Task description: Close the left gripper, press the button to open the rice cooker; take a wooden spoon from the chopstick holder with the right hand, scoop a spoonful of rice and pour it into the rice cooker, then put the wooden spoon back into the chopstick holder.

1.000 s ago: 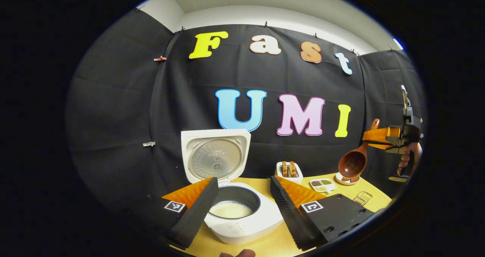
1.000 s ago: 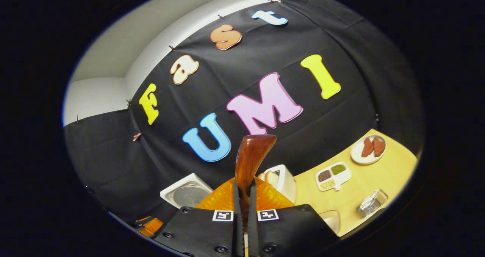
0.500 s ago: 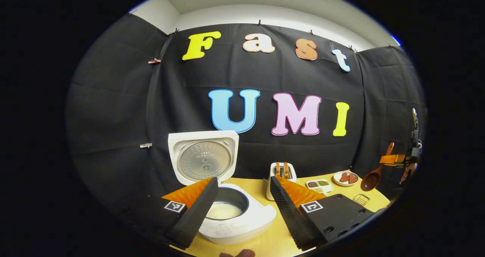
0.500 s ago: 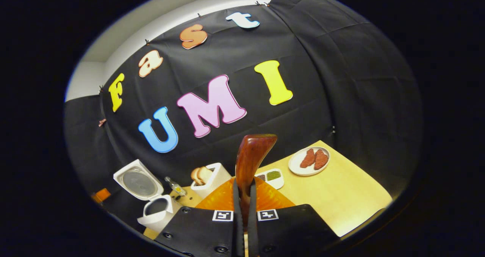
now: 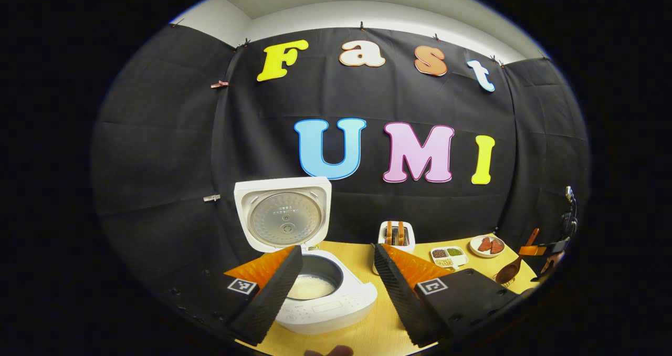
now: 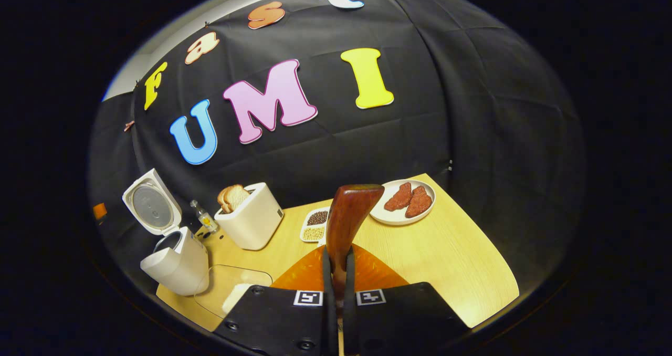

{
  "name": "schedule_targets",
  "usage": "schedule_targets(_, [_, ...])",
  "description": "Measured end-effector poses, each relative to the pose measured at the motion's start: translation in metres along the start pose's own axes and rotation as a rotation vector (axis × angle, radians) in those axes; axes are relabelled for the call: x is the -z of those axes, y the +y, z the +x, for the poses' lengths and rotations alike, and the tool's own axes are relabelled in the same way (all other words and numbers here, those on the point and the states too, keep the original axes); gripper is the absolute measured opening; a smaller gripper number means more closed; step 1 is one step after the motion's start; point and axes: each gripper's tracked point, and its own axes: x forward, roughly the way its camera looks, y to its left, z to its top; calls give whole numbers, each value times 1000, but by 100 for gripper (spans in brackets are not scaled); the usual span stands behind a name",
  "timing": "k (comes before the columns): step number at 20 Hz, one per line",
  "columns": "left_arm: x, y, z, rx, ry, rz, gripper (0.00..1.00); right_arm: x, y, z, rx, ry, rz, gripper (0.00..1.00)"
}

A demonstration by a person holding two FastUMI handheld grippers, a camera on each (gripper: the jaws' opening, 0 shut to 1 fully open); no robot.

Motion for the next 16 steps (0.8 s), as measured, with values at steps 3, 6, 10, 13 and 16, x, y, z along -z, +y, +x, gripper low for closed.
schedule_targets(3, [-2, -5, 2, -9, 3, 18, 95, 23, -5, 11, -7, 51, 25, 8])
schedule_targets(6, [-3, -7, 4, -12, 6, 24, 95, 40, -10, 17, -5, 87, 38, 8])
schedule_targets(10, [-7, -8, 5, -6, 1, 8, 95, 50, -14, 15, -11, 107, 105, 13])
schedule_targets(13, [-14, -3, 5, -6, -21, 2, 95, 52, -33, 11, 63, 97, 117, 16])
schedule_targets(16, [-27, 2, 4, -7, -72, -4, 95, 54, -40, -6, 108, 98, 102, 46])
